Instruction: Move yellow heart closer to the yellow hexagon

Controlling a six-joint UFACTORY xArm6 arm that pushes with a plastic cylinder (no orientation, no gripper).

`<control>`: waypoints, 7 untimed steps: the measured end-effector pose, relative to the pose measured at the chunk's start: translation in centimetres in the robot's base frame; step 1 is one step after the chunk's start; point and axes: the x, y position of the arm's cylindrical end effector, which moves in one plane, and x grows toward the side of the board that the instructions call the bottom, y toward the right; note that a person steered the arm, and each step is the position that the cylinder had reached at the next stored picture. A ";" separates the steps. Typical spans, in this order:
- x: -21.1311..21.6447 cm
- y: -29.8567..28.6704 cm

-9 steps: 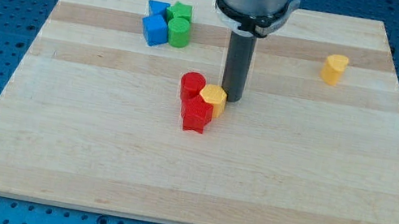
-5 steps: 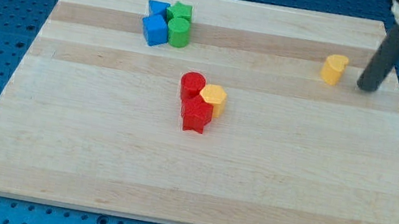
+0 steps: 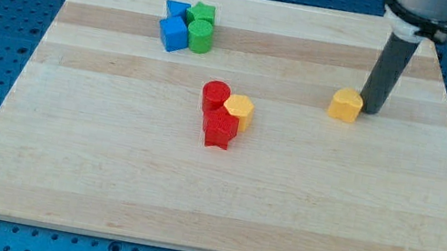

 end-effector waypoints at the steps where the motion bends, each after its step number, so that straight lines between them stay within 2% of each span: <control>1: 0.7 -1.4; 5: 0.8 -11.3; 7: 1.7 -13.5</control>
